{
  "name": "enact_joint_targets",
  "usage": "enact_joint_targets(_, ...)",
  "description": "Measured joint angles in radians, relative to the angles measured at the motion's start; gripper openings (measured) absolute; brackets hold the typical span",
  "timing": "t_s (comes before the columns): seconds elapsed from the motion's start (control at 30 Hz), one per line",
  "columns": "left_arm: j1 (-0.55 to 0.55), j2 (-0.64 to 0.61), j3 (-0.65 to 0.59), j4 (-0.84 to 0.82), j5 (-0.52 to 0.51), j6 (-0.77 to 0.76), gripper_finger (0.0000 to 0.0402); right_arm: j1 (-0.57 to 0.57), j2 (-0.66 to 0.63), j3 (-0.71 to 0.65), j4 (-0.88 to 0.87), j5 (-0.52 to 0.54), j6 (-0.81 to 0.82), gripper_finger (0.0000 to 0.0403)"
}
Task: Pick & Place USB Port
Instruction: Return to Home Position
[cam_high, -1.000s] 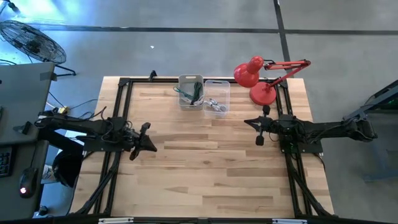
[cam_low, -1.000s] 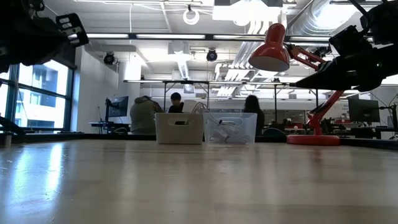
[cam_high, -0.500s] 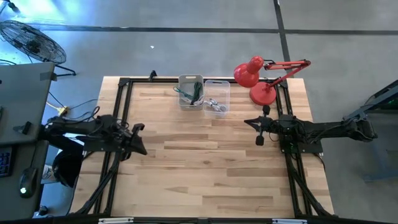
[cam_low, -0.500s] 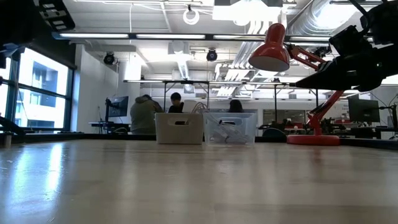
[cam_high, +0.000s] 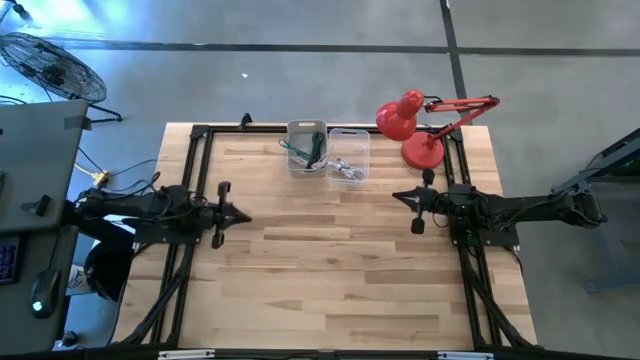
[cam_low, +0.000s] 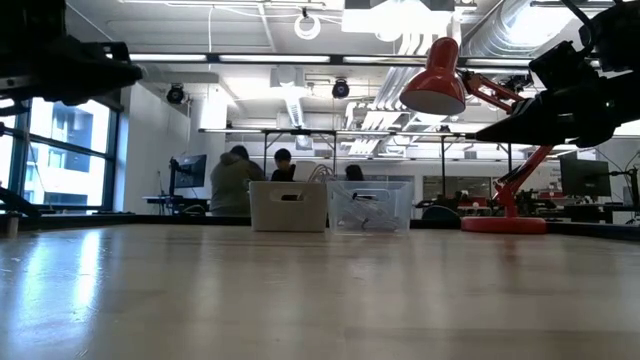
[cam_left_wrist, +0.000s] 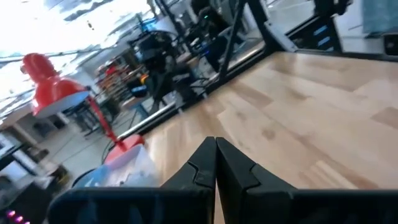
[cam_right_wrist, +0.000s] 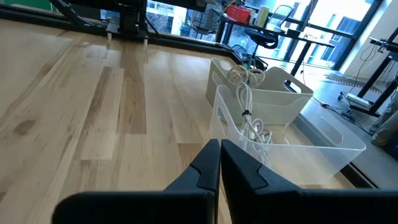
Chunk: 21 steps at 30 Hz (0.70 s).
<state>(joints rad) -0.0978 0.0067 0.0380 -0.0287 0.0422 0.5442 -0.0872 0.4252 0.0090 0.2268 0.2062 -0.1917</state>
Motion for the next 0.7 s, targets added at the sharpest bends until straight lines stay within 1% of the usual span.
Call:
enact_joint_targets(0.2,0.000,0.000,-0.001,0.019,-0.097,0.004,0.0000,0.000,0.000,0.000,0.000,0.000,0.000,0.0008)
enact_joint_targets(0.33,0.000,0.000,0.000,0.014,-0.132,0.051,0.0000,0.000,0.000,0.000,0.000,0.000,0.000,0.0005)
enact_joint_targets(0.7,0.000,0.000,0.004,-0.010,-0.132,0.053,0.0000,0.000,0.000,0.000,0.000,0.000,0.000,0.0008)
